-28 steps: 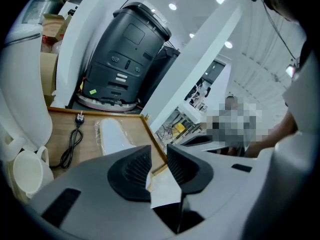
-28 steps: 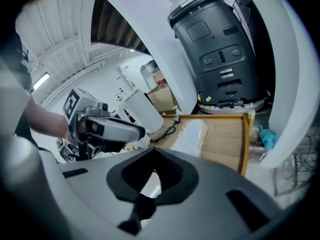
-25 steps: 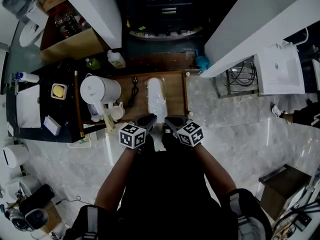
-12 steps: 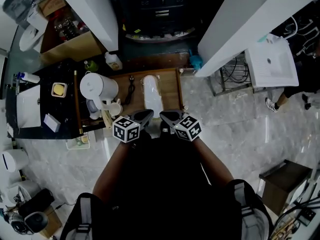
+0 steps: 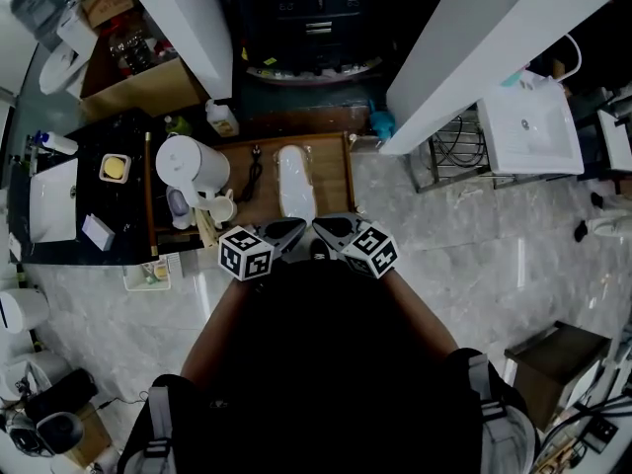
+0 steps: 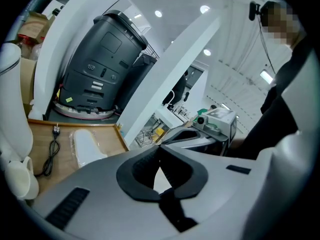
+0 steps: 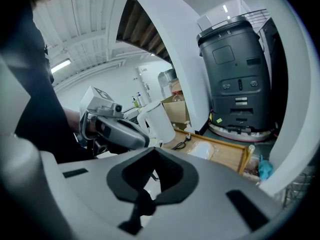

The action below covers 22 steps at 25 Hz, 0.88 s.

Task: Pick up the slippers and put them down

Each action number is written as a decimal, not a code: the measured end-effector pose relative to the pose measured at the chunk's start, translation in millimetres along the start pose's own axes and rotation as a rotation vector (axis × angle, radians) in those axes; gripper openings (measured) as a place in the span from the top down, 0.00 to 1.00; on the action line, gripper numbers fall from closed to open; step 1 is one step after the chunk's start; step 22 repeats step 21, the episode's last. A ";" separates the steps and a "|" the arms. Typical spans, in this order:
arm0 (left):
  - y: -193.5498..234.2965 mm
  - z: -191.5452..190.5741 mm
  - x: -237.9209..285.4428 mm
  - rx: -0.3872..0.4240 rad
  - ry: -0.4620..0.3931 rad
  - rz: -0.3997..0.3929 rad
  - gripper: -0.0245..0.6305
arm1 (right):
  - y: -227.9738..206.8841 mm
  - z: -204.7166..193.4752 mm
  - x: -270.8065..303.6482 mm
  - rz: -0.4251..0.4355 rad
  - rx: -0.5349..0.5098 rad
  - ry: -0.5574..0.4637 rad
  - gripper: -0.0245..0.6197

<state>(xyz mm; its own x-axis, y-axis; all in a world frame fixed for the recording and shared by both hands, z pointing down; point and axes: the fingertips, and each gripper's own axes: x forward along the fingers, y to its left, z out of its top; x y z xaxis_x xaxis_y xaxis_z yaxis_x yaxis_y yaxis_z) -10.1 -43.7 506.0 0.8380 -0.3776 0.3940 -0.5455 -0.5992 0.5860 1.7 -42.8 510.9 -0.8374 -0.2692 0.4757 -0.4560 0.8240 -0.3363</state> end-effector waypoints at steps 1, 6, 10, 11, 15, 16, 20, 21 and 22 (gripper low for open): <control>-1.2 0.4 -0.1 -0.002 -0.006 0.004 0.94 | 0.2 0.3 -1.0 0.005 -0.006 0.003 0.95; -3.2 3.9 -3.4 -0.004 -0.037 0.022 0.94 | 3.7 5.7 -1.9 0.036 -0.035 0.001 0.95; -4.8 4.2 -3.8 -0.009 -0.050 0.029 0.94 | 5.6 8.5 -2.3 0.051 -0.048 -0.004 0.95; -5.2 4.2 -3.3 -0.010 -0.051 0.031 0.94 | 5.8 8.7 -2.5 0.054 -0.050 -0.005 0.95; -7.5 4.6 -1.7 -0.013 -0.057 0.033 0.94 | 8.2 8.0 -4.5 0.065 -0.057 -0.004 0.95; -8.3 4.2 -1.2 -0.013 -0.057 0.033 0.94 | 8.9 7.6 -5.3 0.067 -0.056 -0.005 0.95; -9.9 3.7 1.2 -0.012 -0.058 0.030 0.94 | 10.2 7.1 -6.6 0.073 -0.057 -0.010 0.95; -10.2 4.0 1.9 -0.012 -0.058 0.029 0.94 | 10.3 7.2 -6.7 0.074 -0.058 -0.011 0.95; -10.2 4.0 1.9 -0.012 -0.058 0.029 0.94 | 10.3 7.2 -6.7 0.074 -0.058 -0.011 0.95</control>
